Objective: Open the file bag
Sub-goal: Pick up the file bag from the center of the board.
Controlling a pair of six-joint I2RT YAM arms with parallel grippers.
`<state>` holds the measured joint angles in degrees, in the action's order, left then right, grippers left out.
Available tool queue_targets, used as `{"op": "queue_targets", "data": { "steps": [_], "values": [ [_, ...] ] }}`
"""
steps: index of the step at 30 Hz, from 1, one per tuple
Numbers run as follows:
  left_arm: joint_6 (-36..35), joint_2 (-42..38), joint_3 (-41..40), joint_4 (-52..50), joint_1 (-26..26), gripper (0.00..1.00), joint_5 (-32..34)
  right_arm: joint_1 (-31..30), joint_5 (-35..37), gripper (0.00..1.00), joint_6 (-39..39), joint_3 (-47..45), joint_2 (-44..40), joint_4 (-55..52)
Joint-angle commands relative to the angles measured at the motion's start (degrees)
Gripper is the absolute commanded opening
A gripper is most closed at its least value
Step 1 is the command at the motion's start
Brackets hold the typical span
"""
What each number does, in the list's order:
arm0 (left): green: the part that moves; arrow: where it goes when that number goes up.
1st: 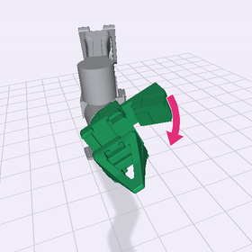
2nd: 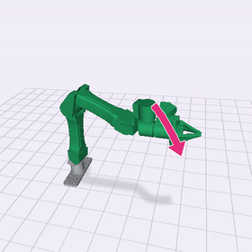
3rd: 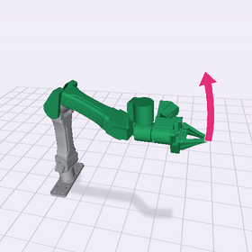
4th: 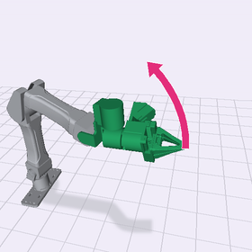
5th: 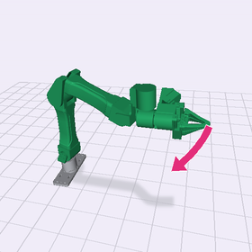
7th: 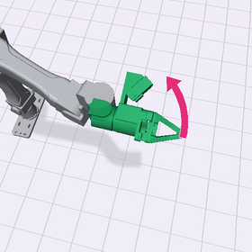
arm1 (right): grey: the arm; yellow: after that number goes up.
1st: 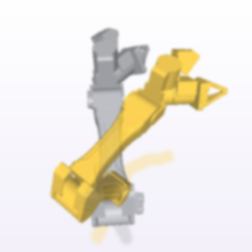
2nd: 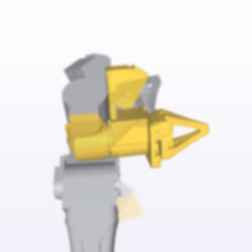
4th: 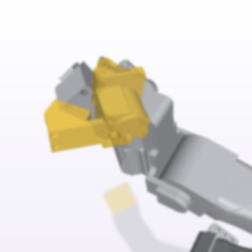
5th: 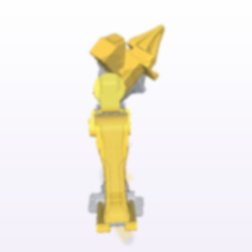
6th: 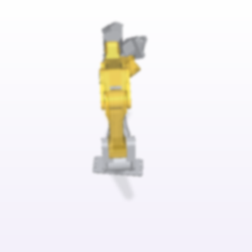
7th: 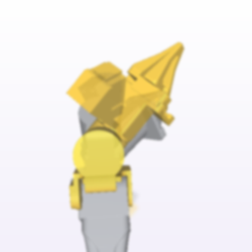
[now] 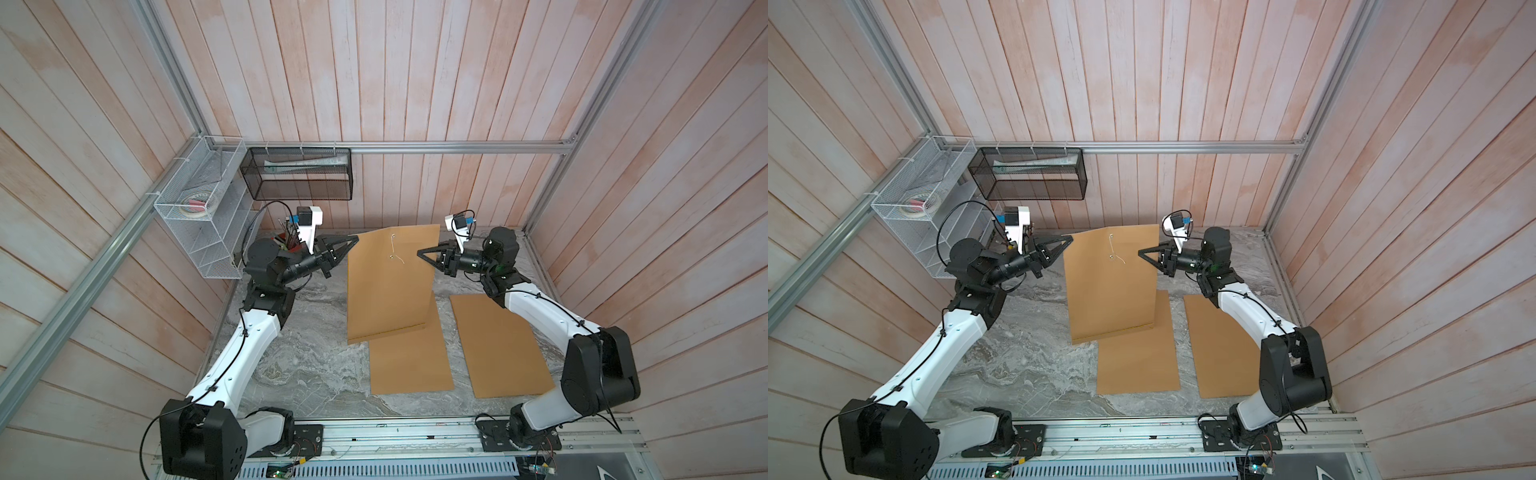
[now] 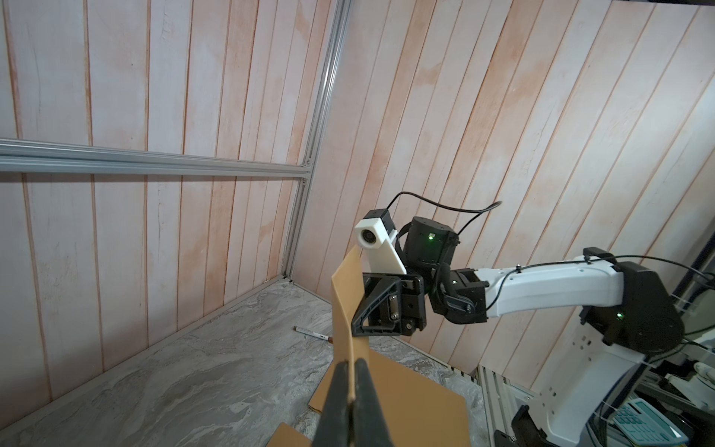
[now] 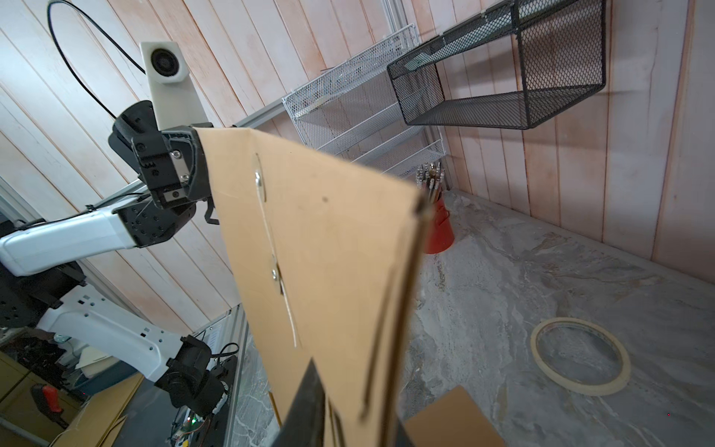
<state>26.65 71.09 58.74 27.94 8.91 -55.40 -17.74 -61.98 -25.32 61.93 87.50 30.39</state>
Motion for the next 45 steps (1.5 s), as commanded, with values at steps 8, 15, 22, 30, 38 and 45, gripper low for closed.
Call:
{"op": "queue_targets", "data": {
  "steps": [8,15,22,30,38,45],
  "values": [
    [0.4,1.5,-0.5,0.8,-0.6,0.31,0.7,-0.3,-1.2,0.00,0.6,-1.1,-3.9,0.8],
    [0.3,1.5,-1.4,0.3,-0.7,0.48,-0.3,-0.1,-0.2,0.00,0.5,-1.3,-5.2,1.0],
    [0.7,2.2,-2.2,0.5,-0.7,0.60,-2.0,0.3,1.1,0.00,-0.7,-1.1,-6.3,2.2],
    [1.5,1.6,-4.1,1.9,-0.7,0.65,-3.1,1.5,0.7,0.00,-4.7,-0.4,-5.6,6.0],
    [2.8,1.8,-5.2,3.6,-0.7,0.66,-4.5,1.8,-0.1,0.00,-8.5,-0.5,-4.9,10.7],
    [3.7,2.9,-4.0,5.1,-0.7,0.65,-4.2,1.7,-1.6,0.00,-9.7,-0.1,-4.4,11.1]
  ]
}}
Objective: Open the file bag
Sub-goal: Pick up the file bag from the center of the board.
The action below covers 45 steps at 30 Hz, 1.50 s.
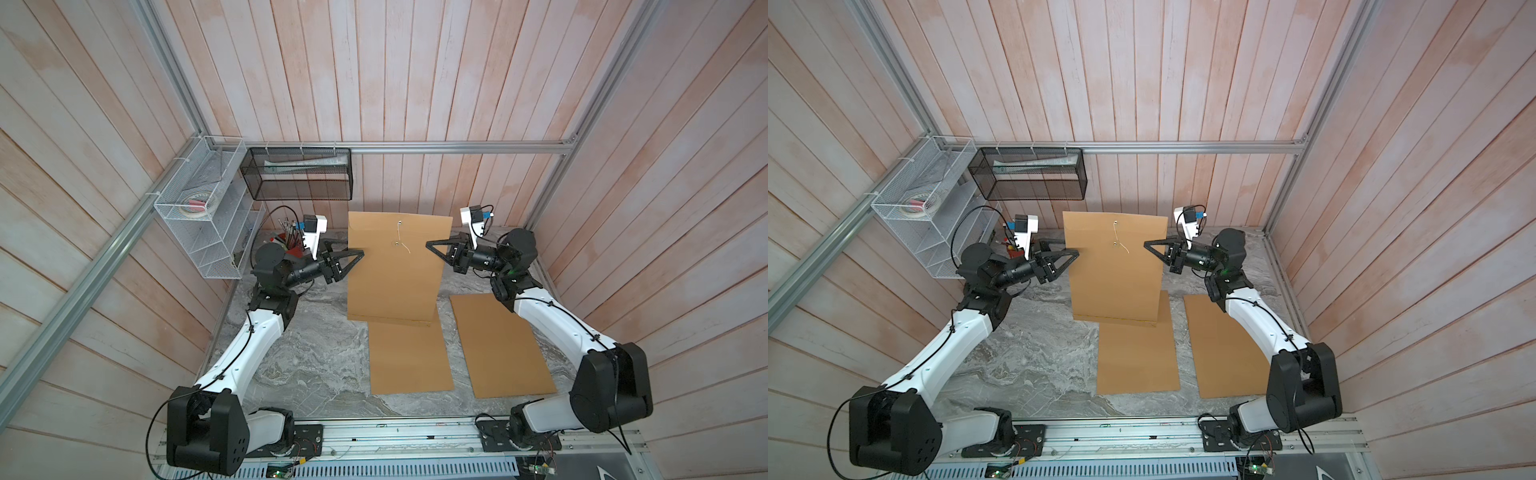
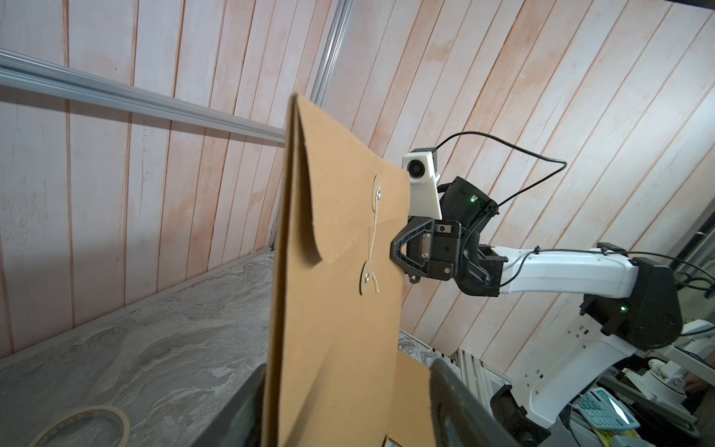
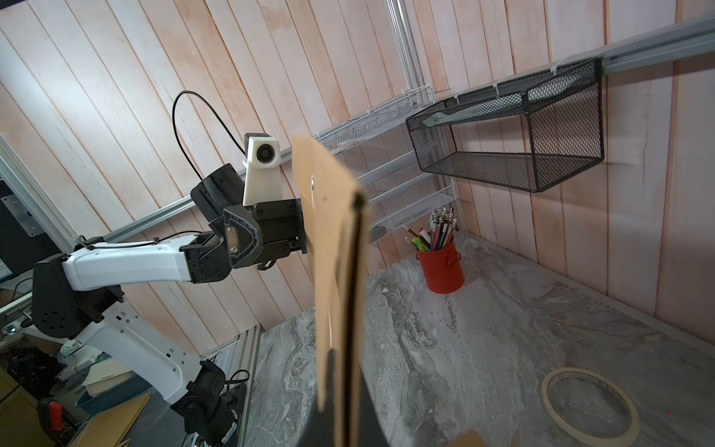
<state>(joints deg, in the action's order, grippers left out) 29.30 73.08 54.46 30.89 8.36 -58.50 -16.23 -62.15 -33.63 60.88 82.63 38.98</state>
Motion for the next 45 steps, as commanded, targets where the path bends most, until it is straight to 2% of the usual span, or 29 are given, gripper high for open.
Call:
{"op": "queue_targets", "data": {
  "steps": [1,5,11,18,22,26,29,35,40,45],
  "values": [
    [1.3,1.3,0.7,2.5,-0.2,0.65,-1.2,0.2,-1.6,0.00,-1.4,0.9,0.5,2.5],
    [2.9,3.1,2.3,4.3,-0.2,0.64,-1.5,0.0,-2.0,0.00,-1.4,0.8,0.5,2.4],
    [4.7,5.0,3.9,6.5,-0.1,0.54,-2.3,-0.8,-2.4,0.00,-1.4,1.0,0.8,2.4],
    [5.4,5.4,4.3,7.5,-0.2,0.49,-2.6,-1.7,-2.6,0.00,-1.2,0.9,1.6,2.4],
    [5.2,5.3,4.3,7.3,-0.2,0.38,-2.8,-1.8,-2.7,0.00,-1.1,0.9,1.5,2.4],
    [5.2,5.2,4.2,7.1,-0.2,0.23,-3.2,-1.8,-2.5,0.00,-1.1,0.9,1.3,2.4],
    [5.2,5.1,4.0,7.1,-0.2,0.00,-3.3,-1.8,-2.5,0.00,-1.0,0.8,1.2,2.4],
    [4.7,3.8,3.5,6.3,-0.2,0.00,-1.7,-1.7,-2.2,0.00,-0.6,0.3,0.7,1.9],
    [2.1,2.0,4.3,1.5,-0.2,0.00,1.7,-1.0,4.4,0.20,3.5,-0.7,-1.1,-5.6],
    [-1.8,-0.1,5.5,-5.3,-0.1,0.00,5.2,-0.9,16.9,0.31,10.8,-1.4,-5.3,-17.1]
  ]
}}
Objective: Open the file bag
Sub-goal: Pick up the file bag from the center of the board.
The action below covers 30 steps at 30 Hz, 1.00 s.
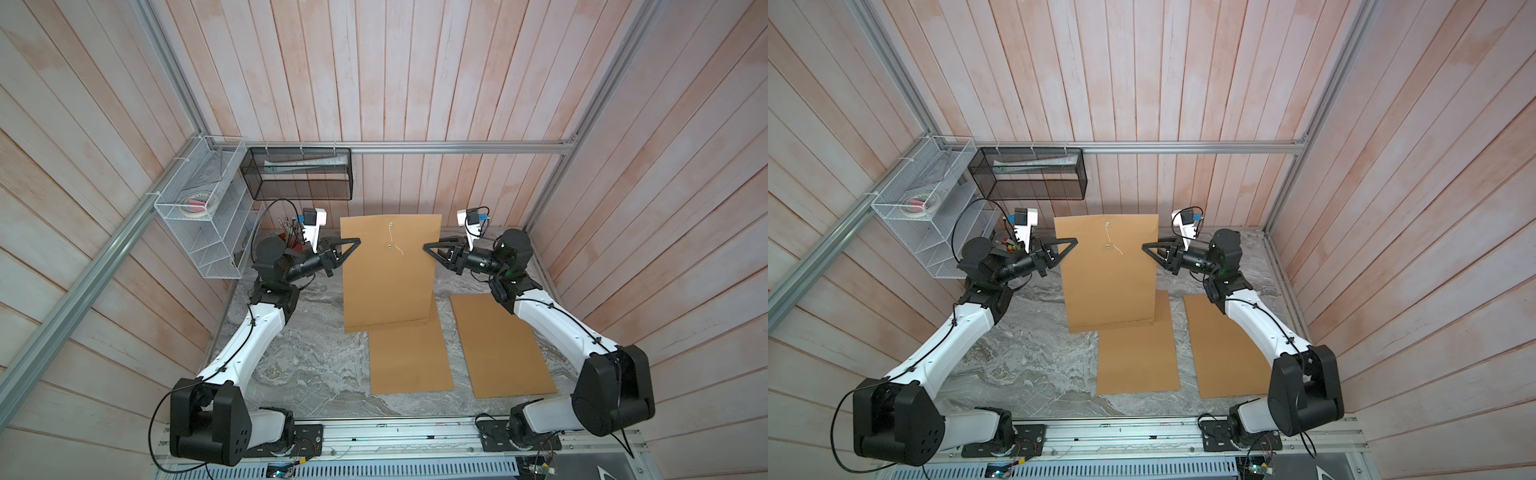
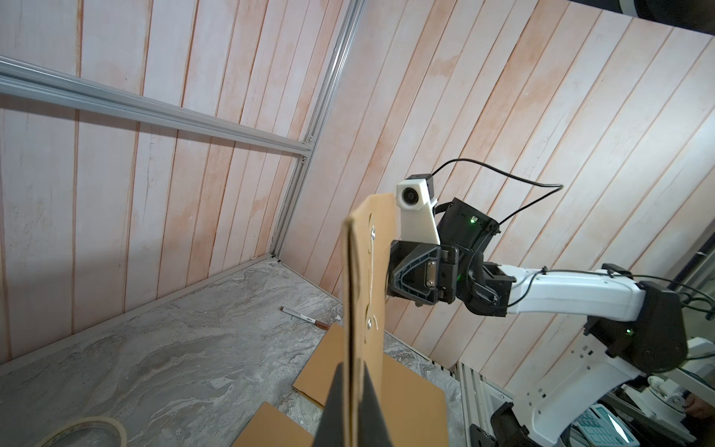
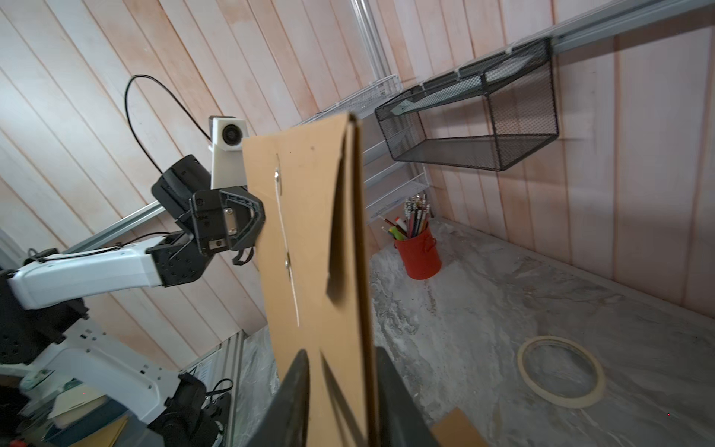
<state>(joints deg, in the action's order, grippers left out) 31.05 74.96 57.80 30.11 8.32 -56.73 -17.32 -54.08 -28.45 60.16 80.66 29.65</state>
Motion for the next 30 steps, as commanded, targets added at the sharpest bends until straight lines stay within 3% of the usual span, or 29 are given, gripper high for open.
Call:
{"op": "queue_targets", "data": {
  "steps": [1,5,10,16,30],
  "values": [
    [-4.0,-2.2,2.3,-5.3,-0.1,0.00,3.8,0.1,11.2,0.31,6.7,-0.8,-4.1,-9.5],
    [-5.3,-2.8,3.4,-8.8,-0.1,0.00,4.8,-1.3,20.7,0.32,11.6,-0.6,-7.4,-16.1],
    [-6.5,-3.2,4.6,-12.4,-0.1,0.00,5.3,-7.3,32.7,0.32,18.4,2.1,-9.1,-23.1],
    [-6.7,-3.7,5.3,-15.0,0.7,0.00,5.2,-16.1,43.2,0.24,24.4,6.5,-5.8,-24.5],
    [-9.6,-5.4,6.3,-19.9,2.9,0.00,6.1,-22.7,46.3,0.25,29.8,12.6,2.2,-25.6]
  ]
}}
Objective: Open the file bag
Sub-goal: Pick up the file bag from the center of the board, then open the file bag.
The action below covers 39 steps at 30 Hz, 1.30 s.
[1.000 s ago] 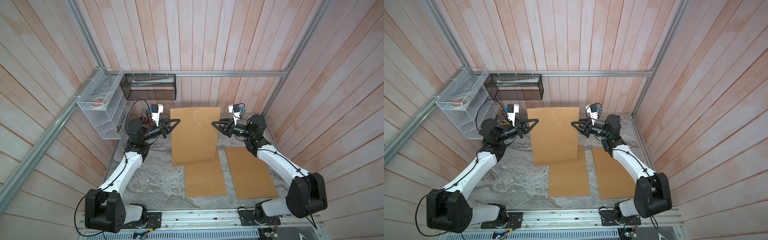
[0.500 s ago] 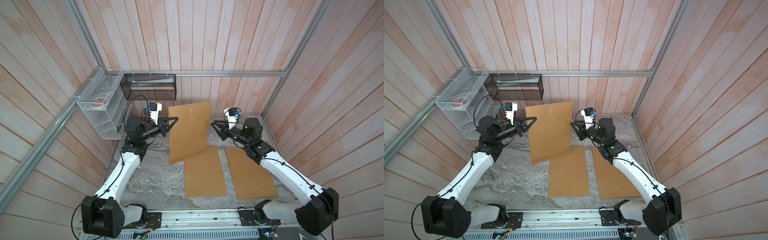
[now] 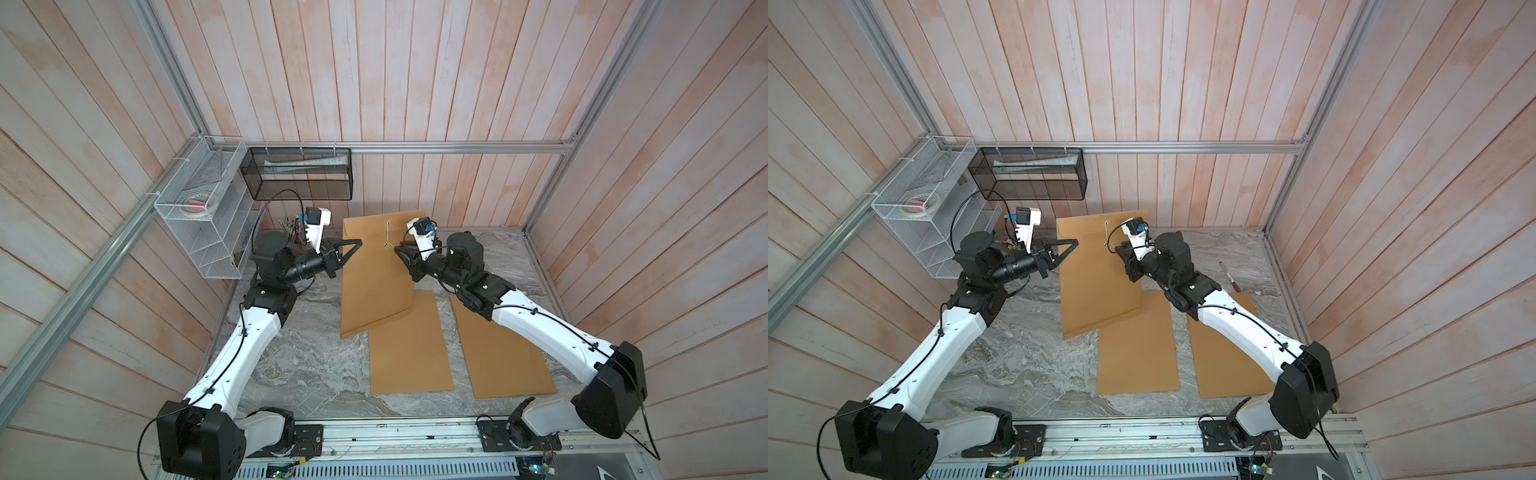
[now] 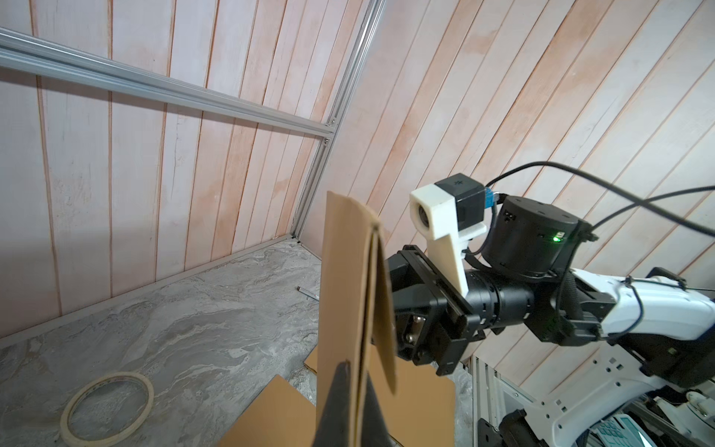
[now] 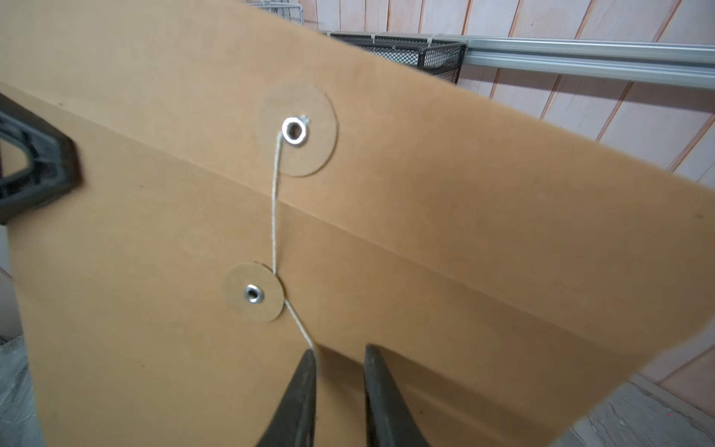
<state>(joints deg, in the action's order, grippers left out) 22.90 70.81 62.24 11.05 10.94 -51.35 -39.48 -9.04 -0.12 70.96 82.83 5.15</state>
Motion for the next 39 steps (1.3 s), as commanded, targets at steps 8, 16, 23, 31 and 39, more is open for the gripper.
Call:
{"op": "queue_targets", "data": {
  "steps": [8,16,23,31,39],
  "values": [
    [-1.6,-1.2,1.7,-1.3,0.6,0.00,0.4,-0.8,1.4,0.29,1.3,0.6,-0.7,-0.3],
    [-1.3,-1.3,1.8,-0.8,0.9,0.00,-0.4,-0.9,0.8,0.30,2.0,2.0,1.0,-0.9],
    [-1.1,-1.2,1.7,-0.7,1.0,0.00,-1.3,-1.1,0.1,0.29,2.2,2.7,2.2,-0.7],
    [-0.4,-1.1,1.5,0.5,1.1,0.00,-2.8,-1.2,-0.2,0.26,2.8,3.3,3.1,-0.5],
    [0.8,-0.8,1.0,2.1,1.1,0.00,-3.8,-1.2,-1.4,0.24,3.3,3.7,3.6,-0.5]
  ]
}}
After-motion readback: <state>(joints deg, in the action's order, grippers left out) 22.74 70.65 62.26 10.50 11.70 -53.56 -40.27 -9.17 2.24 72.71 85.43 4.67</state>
